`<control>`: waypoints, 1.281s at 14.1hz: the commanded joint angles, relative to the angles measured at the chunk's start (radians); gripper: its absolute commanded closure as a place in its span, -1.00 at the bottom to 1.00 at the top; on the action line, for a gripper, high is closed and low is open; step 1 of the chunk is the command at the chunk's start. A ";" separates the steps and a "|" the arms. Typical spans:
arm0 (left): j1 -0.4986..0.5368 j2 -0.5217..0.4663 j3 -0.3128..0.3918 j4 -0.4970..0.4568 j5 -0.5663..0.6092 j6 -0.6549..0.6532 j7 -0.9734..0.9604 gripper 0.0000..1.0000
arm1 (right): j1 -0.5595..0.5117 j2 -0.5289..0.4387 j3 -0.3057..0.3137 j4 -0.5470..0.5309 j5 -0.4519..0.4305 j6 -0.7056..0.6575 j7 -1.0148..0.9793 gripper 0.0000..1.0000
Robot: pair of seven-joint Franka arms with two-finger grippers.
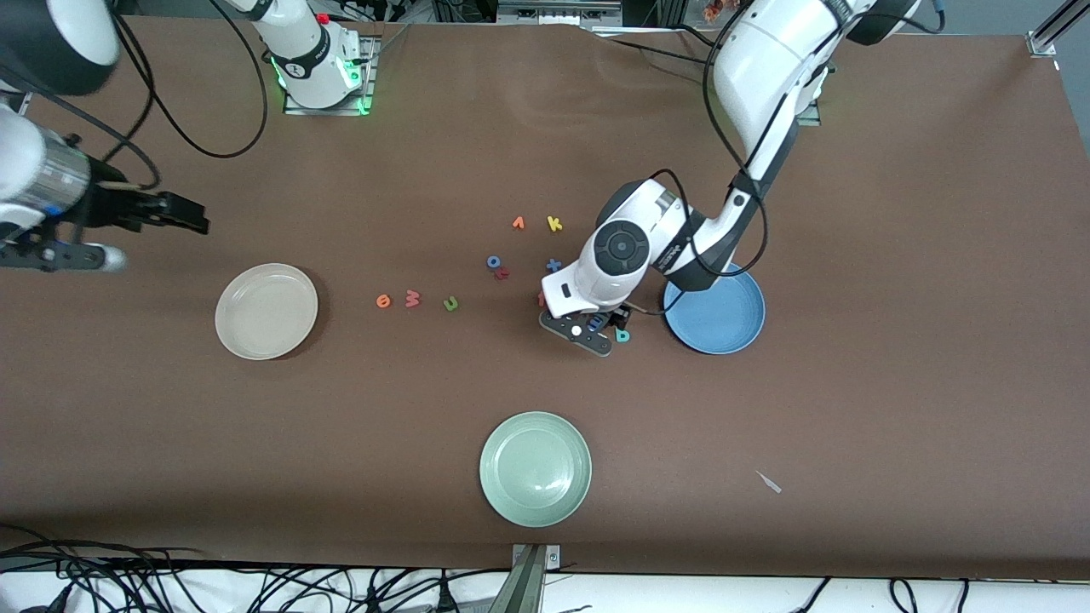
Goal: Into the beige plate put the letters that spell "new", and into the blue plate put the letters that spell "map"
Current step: 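Reach the left gripper to the blue E while the right gripper reaches e, then grasp the blue E with the left gripper while the right gripper grasps e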
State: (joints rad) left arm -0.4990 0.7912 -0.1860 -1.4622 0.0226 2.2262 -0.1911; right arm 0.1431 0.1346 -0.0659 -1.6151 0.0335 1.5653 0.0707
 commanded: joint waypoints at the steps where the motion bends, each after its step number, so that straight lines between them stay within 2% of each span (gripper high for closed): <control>1: -0.010 0.020 0.010 0.014 0.083 0.010 -0.005 -1.00 | 0.052 0.065 -0.003 0.023 0.008 0.004 0.007 -1.00; 3: -0.010 0.029 0.010 0.013 0.088 0.012 -0.004 -0.96 | 0.078 0.106 -0.003 0.014 0.025 0.066 0.015 -1.00; 5: -0.010 0.036 0.010 0.010 0.089 0.026 -0.004 -0.74 | 0.130 0.123 -0.003 -0.009 0.042 0.137 0.082 -1.00; 6: -0.010 0.042 0.010 0.008 0.089 0.033 -0.004 -0.70 | 0.142 0.141 -0.003 -0.011 0.042 0.157 0.128 -1.00; 7: -0.010 0.049 0.010 0.008 0.089 0.033 -0.004 -0.56 | 0.159 0.155 -0.003 -0.022 0.042 0.180 0.151 -1.00; 9: -0.010 0.054 0.010 0.006 0.089 0.036 -0.004 -0.35 | 0.162 0.161 -0.003 -0.090 0.043 0.269 0.153 -1.00; 12: -0.009 0.056 0.013 0.005 0.097 0.036 -0.004 -0.19 | 0.167 0.161 0.006 -0.247 0.045 0.473 0.155 -1.00; 15: -0.010 0.056 0.013 -0.009 0.138 0.036 -0.007 -0.18 | 0.167 0.161 0.029 -0.376 0.045 0.660 0.204 -1.00; 18: -0.010 0.056 0.014 -0.021 0.138 0.036 -0.007 -0.11 | 0.167 0.201 0.070 -0.448 0.045 0.823 0.381 -1.00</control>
State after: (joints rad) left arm -0.5017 0.8494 -0.1798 -1.4729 0.1240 2.2544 -0.1901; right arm 0.3084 0.3284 -0.0198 -2.0141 0.0693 2.3043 0.3505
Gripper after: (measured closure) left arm 0.436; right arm 0.000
